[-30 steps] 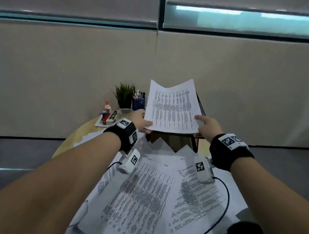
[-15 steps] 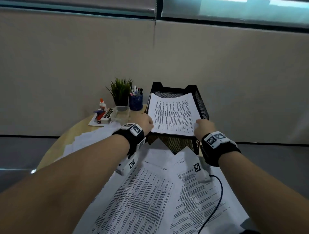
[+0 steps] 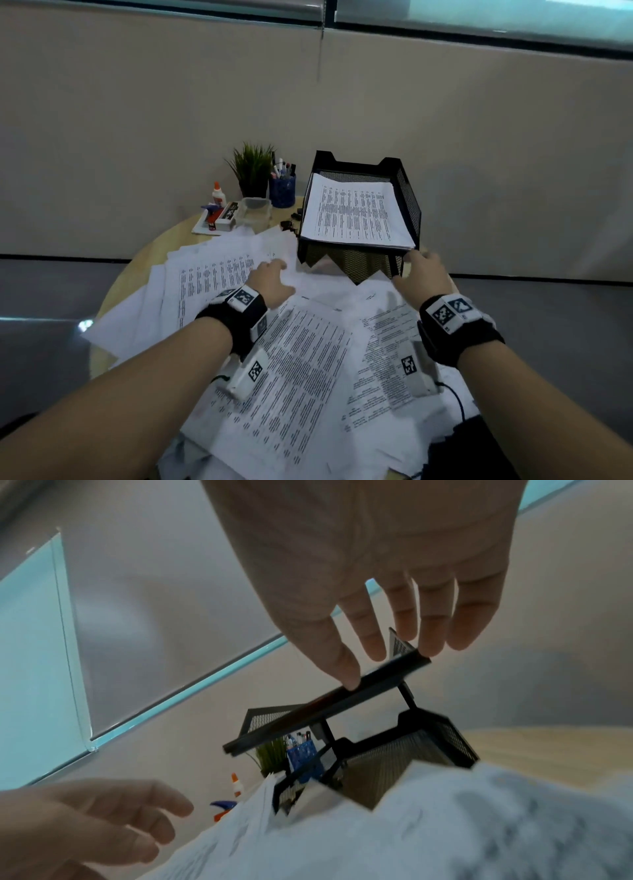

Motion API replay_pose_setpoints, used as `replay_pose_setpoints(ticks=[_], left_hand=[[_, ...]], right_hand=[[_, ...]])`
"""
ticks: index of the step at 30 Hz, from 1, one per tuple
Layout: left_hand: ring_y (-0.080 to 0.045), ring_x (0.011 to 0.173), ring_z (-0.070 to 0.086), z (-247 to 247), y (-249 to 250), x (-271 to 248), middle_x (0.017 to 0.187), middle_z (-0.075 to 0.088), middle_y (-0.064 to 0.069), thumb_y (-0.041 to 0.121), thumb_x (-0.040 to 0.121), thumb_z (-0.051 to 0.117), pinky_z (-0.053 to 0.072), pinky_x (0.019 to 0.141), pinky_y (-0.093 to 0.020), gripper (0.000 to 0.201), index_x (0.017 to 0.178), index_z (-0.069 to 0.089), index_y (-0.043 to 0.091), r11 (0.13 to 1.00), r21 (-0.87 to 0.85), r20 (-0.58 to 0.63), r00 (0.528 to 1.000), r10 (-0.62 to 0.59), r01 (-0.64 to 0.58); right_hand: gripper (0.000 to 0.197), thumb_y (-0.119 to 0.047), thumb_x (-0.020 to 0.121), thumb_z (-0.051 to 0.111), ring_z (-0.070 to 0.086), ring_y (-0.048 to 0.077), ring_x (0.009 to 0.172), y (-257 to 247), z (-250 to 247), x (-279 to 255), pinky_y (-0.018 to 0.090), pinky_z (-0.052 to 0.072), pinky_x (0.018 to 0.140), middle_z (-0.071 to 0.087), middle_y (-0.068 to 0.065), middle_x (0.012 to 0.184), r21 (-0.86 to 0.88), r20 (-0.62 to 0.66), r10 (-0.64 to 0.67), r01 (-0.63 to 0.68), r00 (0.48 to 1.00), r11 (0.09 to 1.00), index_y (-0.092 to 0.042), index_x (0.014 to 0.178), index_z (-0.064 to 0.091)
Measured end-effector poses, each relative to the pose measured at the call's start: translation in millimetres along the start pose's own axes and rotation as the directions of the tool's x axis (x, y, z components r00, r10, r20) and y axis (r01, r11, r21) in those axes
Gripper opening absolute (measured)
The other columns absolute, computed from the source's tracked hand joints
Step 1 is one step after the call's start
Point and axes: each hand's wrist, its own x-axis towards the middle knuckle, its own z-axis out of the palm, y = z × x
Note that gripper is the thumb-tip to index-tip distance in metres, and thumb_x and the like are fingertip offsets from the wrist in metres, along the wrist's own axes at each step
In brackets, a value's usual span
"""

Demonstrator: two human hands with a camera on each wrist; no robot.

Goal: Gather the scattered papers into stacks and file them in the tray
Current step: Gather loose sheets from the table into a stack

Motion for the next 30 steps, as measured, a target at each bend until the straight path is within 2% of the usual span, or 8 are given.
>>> replay_pose_setpoints(ticks=[5, 9, 15, 18, 22, 24, 27, 30], left_hand=[[-0.03, 0.119, 0.05, 22.0, -32.0, -39.2, 0.135, 0.044, -0.013, 0.027, 0.083, 0.065, 0.045, 0.094, -0.033, 0.062, 0.138, 0.037, 0.015, 0.98, 0.137, 0.128, 0.978, -0.164, 0.146], [-0.029, 0.115, 0.051, 33.3, -51.9, -61.8, 0.129, 0.046, -0.012, 0.039, 0.075, 0.071, 0.049, 0.091, -0.036, 0.071, 0.132, 0.04, 0.011, 0.93, 0.284, 0.168, 0.943, -0.286, 0.232], [-0.031, 0.131, 0.037, 53.2, -72.0, -84.8, 0.142, 0.034, -0.016, 0.064, 0.063, 0.073, 0.039, 0.105, -0.038, 0.102, 0.139, 0.034, 0.008, 0.879, 0.331, 0.047, 0.924, -0.379, 0.343], [-0.031, 0.13, 0.036, 55.6, -78.9, -90.4, 0.141, 0.035, -0.014, 0.07, 0.06, 0.071, 0.039, 0.103, -0.043, 0.105, 0.137, 0.035, 0.009, 0.883, 0.291, 0.001, 0.923, -0.384, 0.367], [-0.033, 0.127, 0.036, 54.1, -76.5, -95.2, 0.138, 0.034, -0.015, 0.071, 0.061, 0.069, 0.041, 0.1, -0.043, 0.103, 0.136, 0.035, 0.009, 0.87, 0.309, 0.0, 0.915, -0.403, 0.383], [-0.034, 0.125, 0.038, 52.1, -76.4, -94.6, 0.136, 0.036, -0.016, 0.071, 0.059, 0.071, 0.042, 0.1, -0.041, 0.104, 0.135, 0.035, 0.01, 0.865, 0.303, 0.005, 0.907, -0.421, 0.399], [-0.034, 0.124, 0.041, 46.5, -79.5, -92.4, 0.135, 0.038, -0.017, 0.067, 0.057, 0.076, 0.043, 0.099, -0.04, 0.109, 0.138, 0.03, 0.01, 0.87, 0.249, 0.027, 0.895, -0.445, 0.425], [-0.035, 0.121, 0.047, 41.2, -86.1, -91.1, 0.135, 0.041, -0.019, 0.055, 0.058, 0.082, 0.047, 0.094, -0.041, 0.108, 0.139, 0.026, 0.01, 0.888, 0.095, 0.063, 0.887, -0.457, 0.45]], right_hand=[[0.045, -0.021, 0.087, 0.059, 0.051, 0.032, 0.111, 10.0, 38.7, -51.8, 0.036, 0.047, 0.086, 0.038, 0.012, 0.133, 0.009, 0.101, 0.067, -0.068, 0.993, 0.998, -0.009, 0.129, 0.048], [0.043, -0.021, 0.088, 0.057, 0.045, 0.033, 0.119, 17.8, 65.0, -86.2, 0.038, 0.045, 0.093, 0.039, 0.013, 0.134, -0.002, 0.143, 0.175, -0.177, 0.974, 0.984, -0.009, 0.128, 0.047], [0.064, -0.023, 0.086, 0.059, 0.02, 0.039, 0.137, 26.6, 104.0, -121.6, 0.048, 0.027, 0.112, 0.019, 0.016, 0.151, -0.038, 0.192, 0.437, -0.438, 0.879, 0.898, -0.016, 0.141, 0.027], [0.083, -0.03, 0.088, 0.063, 0.007, 0.043, 0.143, 30.2, 111.0, -123.9, 0.048, 0.016, 0.117, -0.002, 0.02, 0.157, 0.004, 0.214, 0.519, -0.532, 0.827, 0.847, -0.015, 0.15, 0.009], [0.1, -0.029, 0.082, 0.071, 0.007, 0.041, 0.144, 38.4, 107.4, -121.7, 0.046, 0.016, 0.118, -0.006, 0.026, 0.156, 0.121, 0.209, 0.571, -0.6, 0.794, 0.791, -0.009, 0.151, 0.001], [0.1, -0.024, 0.08, 0.072, 0.011, 0.04, 0.143, 48.2, 104.3, -117.7, 0.047, 0.021, 0.116, -0.005, 0.026, 0.156, 0.205, 0.174, 0.607, -0.632, 0.775, 0.748, -0.008, 0.15, 0.002], [0.093, -0.02, 0.078, 0.071, 0.022, 0.04, 0.138, 62.9, 97.0, -109.8, 0.051, 0.031, 0.11, 0.013, 0.025, 0.153, 0.338, 0.118, 0.662, -0.657, 0.74, 0.674, -0.008, 0.148, 0.011], [0.092, -0.02, 0.08, 0.073, 0.028, 0.041, 0.135, 72.4, 96.3, -103.4, 0.05, 0.034, 0.106, 0.03, 0.023, 0.148, 0.461, 0.093, 0.662, -0.621, 0.744, 0.634, -0.007, 0.149, 0.014]])
